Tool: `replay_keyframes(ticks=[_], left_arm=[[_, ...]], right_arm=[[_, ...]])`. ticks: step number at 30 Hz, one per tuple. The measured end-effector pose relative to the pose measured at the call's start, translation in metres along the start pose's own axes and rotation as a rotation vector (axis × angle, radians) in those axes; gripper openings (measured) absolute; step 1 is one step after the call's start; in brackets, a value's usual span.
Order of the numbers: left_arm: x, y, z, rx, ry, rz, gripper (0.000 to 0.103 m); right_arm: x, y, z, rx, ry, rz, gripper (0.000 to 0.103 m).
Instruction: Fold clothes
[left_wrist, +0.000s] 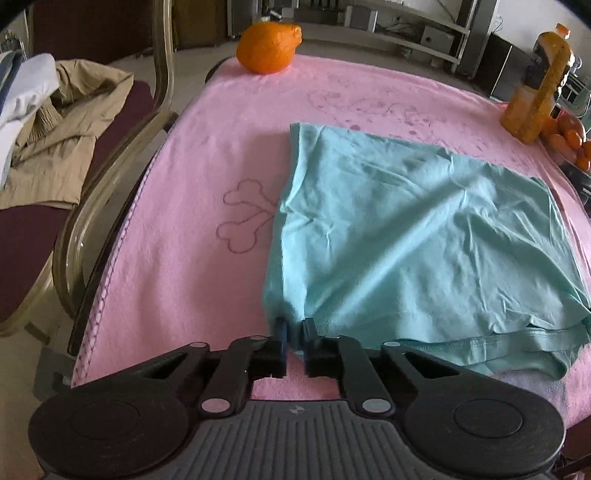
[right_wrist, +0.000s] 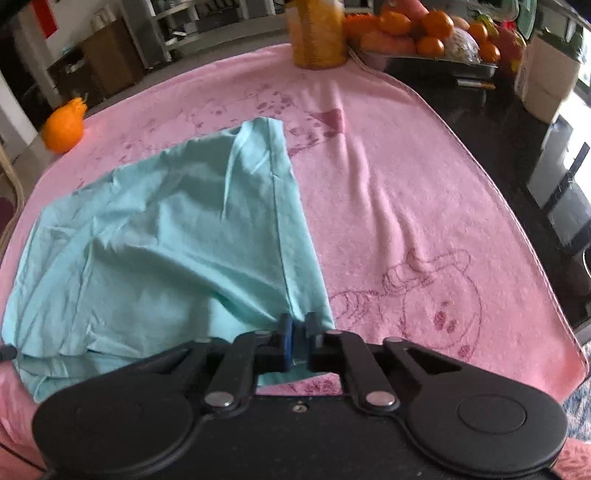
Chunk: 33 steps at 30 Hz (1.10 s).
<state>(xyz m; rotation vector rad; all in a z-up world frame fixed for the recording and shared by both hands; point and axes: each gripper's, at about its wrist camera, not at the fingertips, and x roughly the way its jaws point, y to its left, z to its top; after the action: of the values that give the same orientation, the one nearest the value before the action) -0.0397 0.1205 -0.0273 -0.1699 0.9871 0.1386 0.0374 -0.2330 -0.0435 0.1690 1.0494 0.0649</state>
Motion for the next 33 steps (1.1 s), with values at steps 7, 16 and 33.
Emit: replay_keyframes(ticks=[7,16,33], left_arm=[[-0.013,0.027,0.001,-0.153,-0.031,-0.093,0.005],[-0.003,0.010,-0.002,-0.069,0.038,0.023,0.026],[-0.003,0.016,0.102,-0.132,-0.126,-0.157,0.028]], right_arm=[[-0.034,-0.047,0.005,0.190,-0.108,0.124,0.002],[-0.011,-0.038,0.004,0.126,0.010,0.026,0.017],[-0.057,-0.006,0.110,0.194,-0.192,0.330,0.023]])
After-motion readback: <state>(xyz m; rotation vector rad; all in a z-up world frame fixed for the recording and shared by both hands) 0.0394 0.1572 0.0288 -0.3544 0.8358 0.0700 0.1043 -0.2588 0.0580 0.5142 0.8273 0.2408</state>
